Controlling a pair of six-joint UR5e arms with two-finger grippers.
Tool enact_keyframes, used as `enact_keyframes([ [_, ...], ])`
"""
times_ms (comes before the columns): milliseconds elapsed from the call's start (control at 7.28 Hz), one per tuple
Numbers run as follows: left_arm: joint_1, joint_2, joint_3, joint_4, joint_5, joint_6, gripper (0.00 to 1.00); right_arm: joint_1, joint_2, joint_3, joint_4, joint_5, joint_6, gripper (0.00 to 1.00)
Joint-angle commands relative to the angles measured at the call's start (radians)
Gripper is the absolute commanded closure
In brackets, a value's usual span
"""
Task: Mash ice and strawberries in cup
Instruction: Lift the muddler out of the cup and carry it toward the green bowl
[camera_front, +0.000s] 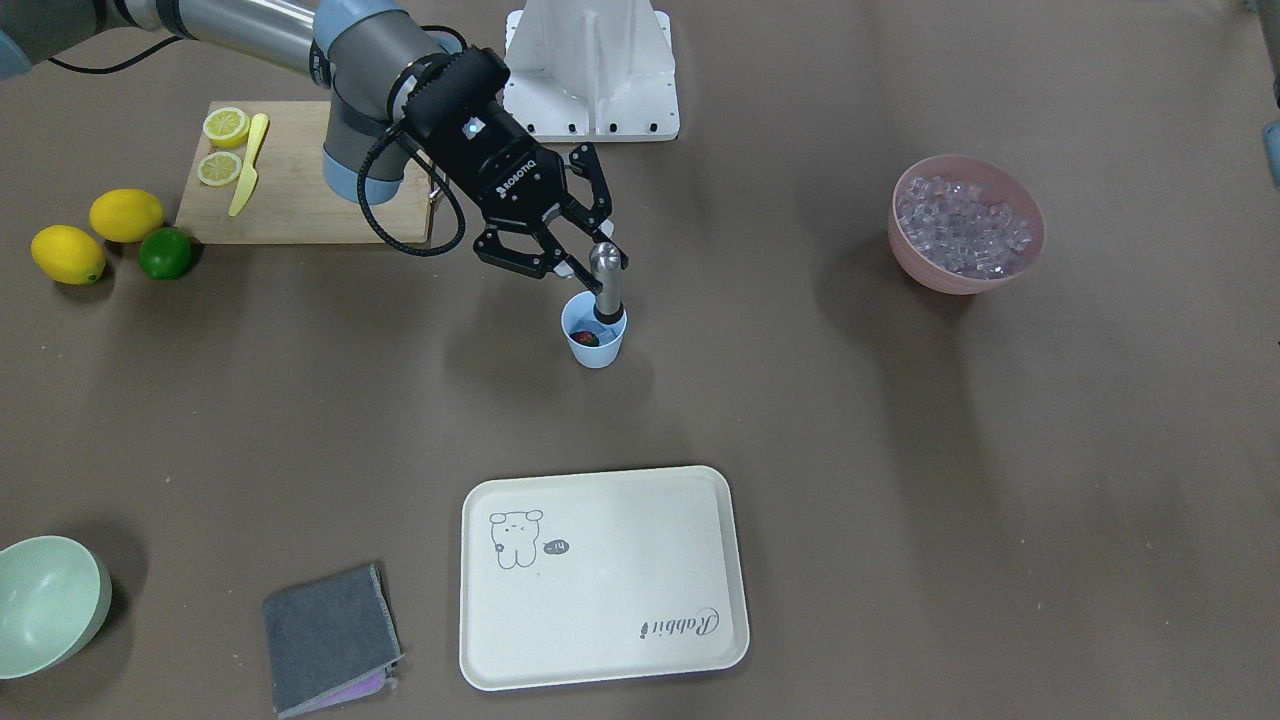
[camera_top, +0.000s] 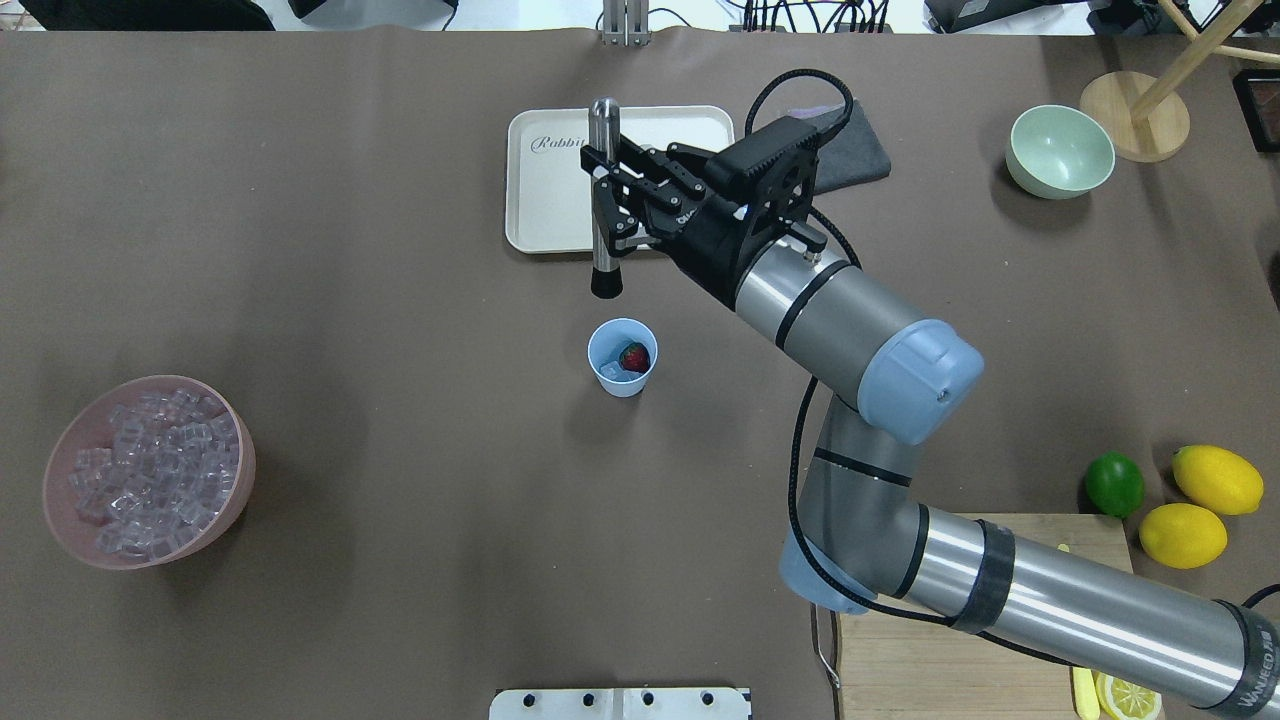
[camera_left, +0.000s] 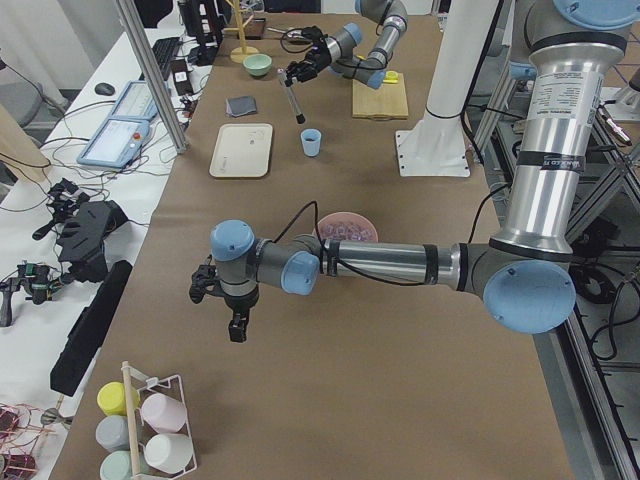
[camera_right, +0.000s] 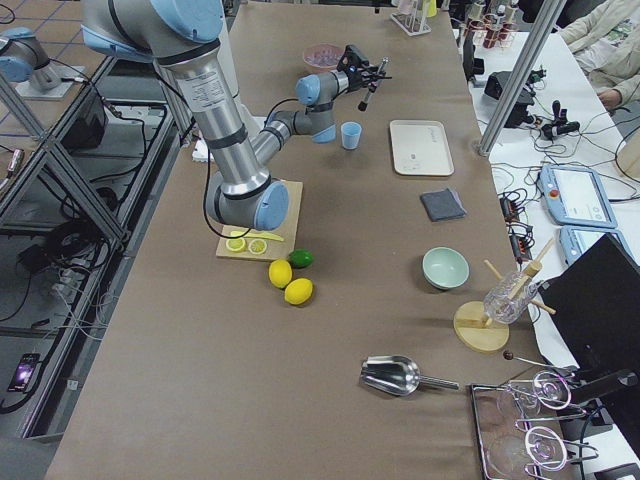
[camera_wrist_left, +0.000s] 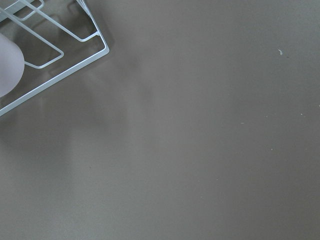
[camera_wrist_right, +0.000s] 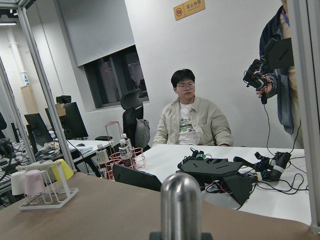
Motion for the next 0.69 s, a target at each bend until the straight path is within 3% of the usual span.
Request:
enact_keyframes([
  [0,-0.001,-0.002,-0.009,-0.002,0.002,0.0,0.02,0.102,-0.009,0.104,-0.219,0.093,0.066,1.0],
  [549,0.001,-0.008,-0.029,-0.023,0.009,0.002,0.02,0.354,-0.163,0.095,-0.484,0.43,0.071,1.0],
])
